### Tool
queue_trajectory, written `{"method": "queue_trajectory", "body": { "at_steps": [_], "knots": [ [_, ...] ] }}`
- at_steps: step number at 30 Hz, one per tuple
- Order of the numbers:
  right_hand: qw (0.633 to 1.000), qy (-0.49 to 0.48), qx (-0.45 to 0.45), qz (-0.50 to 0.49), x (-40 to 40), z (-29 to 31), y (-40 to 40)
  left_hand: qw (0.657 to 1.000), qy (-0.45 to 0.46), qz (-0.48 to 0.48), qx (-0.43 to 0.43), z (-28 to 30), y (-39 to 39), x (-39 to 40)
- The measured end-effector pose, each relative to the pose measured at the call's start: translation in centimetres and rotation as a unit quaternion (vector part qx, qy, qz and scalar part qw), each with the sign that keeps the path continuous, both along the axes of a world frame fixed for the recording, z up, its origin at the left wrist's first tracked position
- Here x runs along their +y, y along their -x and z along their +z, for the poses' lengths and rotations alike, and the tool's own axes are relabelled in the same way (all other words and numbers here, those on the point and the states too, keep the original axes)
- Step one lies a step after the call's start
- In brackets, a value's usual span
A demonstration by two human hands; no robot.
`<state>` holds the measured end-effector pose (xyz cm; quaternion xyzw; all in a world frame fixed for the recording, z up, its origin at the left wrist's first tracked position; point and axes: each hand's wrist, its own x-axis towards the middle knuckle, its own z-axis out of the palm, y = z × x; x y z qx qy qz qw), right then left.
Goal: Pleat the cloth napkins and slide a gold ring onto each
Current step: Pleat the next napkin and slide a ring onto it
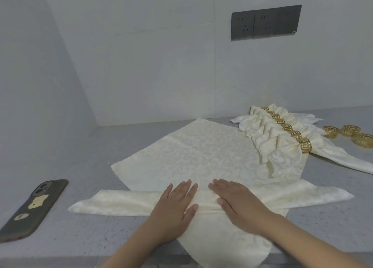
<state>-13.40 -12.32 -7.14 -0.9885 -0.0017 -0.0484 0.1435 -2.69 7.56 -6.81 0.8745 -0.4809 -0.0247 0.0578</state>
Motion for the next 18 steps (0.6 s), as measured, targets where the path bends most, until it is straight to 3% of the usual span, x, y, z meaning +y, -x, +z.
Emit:
{"method": "queue_trajectory", "body": {
  "at_steps": [13,16,18],
  "knots": [
    [0.999,-0.001,0.036,0.038,0.6,0.3,2.4,0.998,0.025,-0.012,0.060,0.0,1.5,1.5],
    [1.000,-0.023,-0.008,0.012,1.2,0.6,2.0,0.998,0.027,-0.012,0.056,-0.1,1.4,1.5],
    [0.995,-0.042,-0.089,-0.004,2.0,0.7,1.3,0.998,0.022,-0.009,0.055,-0.2,1.5,1.4]
  ]
}}
